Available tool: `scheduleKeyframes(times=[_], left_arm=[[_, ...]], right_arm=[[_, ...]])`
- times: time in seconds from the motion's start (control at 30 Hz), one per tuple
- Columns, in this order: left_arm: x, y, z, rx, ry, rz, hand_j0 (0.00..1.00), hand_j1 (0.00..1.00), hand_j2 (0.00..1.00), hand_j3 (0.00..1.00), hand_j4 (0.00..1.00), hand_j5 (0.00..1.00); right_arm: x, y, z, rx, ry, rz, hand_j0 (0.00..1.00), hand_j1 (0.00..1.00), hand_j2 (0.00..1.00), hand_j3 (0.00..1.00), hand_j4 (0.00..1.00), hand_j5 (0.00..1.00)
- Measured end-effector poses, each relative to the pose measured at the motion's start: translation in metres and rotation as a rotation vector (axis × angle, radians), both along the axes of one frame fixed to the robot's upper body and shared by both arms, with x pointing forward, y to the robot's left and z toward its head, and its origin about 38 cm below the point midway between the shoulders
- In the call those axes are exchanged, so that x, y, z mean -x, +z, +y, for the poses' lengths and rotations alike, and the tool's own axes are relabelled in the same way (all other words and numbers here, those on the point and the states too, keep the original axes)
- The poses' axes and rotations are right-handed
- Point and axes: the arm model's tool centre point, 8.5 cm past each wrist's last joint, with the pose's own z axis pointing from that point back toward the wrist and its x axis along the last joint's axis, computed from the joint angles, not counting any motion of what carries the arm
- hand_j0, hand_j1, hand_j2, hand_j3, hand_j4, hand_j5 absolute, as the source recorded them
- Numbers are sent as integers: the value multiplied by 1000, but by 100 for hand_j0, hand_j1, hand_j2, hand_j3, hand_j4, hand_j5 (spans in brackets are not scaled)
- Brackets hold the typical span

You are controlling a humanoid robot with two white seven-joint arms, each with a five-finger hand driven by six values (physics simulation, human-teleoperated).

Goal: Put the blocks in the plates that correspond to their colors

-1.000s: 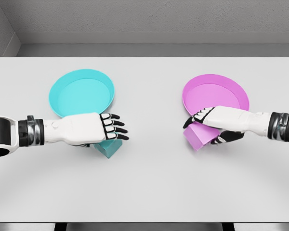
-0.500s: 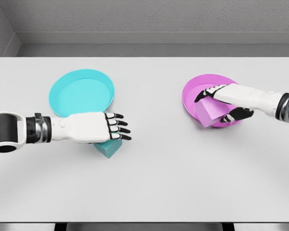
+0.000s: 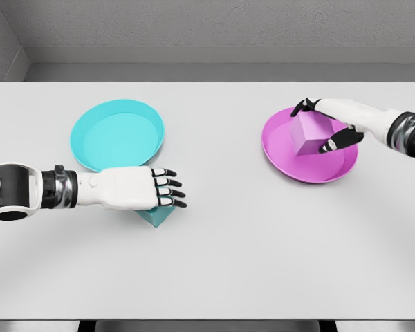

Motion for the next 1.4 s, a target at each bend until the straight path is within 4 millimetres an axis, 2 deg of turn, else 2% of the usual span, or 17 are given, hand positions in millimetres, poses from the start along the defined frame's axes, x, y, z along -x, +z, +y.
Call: scheduleKeyframes(times=[0.1,0.23,0.27,0.3,0.33,0.53,0.67,0.83,0.93,1.0,1.23,1.27,1.3,1.33,1.4], left_arm=[[0,-1,0,-11,2,7,77,77,77,77,77,77],[1,-1,0,-8,4,12,71,71,71,71,71,71],[1,-1,0,-7,5,13,67,67,67,67,67,67],[1,-2,0,-10,4,12,64,64,64,64,64,64],[1,-2,0,-12,3,12,60,60,60,60,60,60],[1,-2,0,-9,5,18,57,57,57,57,57,57],[3,-1,1,8,6,38,49,49,49,49,49,49],[-2,13,1,51,13,42,49,49,49,49,49,49],[-6,23,3,82,28,35,49,49,49,49,49,49],[-11,30,6,99,41,19,49,49,49,49,49,49],[-50,42,44,109,200,-19,49,49,49,49,49,49],[-57,41,49,111,227,-20,49,49,49,49,49,49],[-69,48,54,119,255,-39,49,49,49,49,49,49],[-77,46,58,122,285,-36,50,50,50,50,50,50],[-94,42,65,123,338,-32,50,50,50,50,50,50]], right_arm=[[-4,-3,-2,-4,-57,24,50,50,50,50,50,50],[-10,-3,-6,-8,-105,36,53,53,53,53,53,53],[-11,-5,-6,-9,-110,42,71,71,71,71,71,71],[-11,-6,-6,-10,-114,45,100,100,100,100,100,100],[-11,-7,-5,-12,-115,45,100,100,100,100,100,100],[-11,-10,-1,-15,-109,51,100,100,100,100,100,100],[-10,-7,-1,-13,-102,44,100,100,100,100,100,100],[-4,20,-14,11,-49,-39,100,100,100,100,100,100],[5,37,-22,35,59,-116,100,100,100,100,100,100],[13,39,-22,51,159,-151,100,100,100,100,100,100],[37,25,-13,57,405,-190,100,100,100,100,100,100],[40,21,-12,56,434,-189,100,100,100,100,100,100],[45,14,-11,52,456,-177,100,100,100,100,100,100],[47,13,-12,54,472,-178,100,100,100,100,100,100],[58,-4,-16,46,487,-143,100,100,100,100,100,100]])
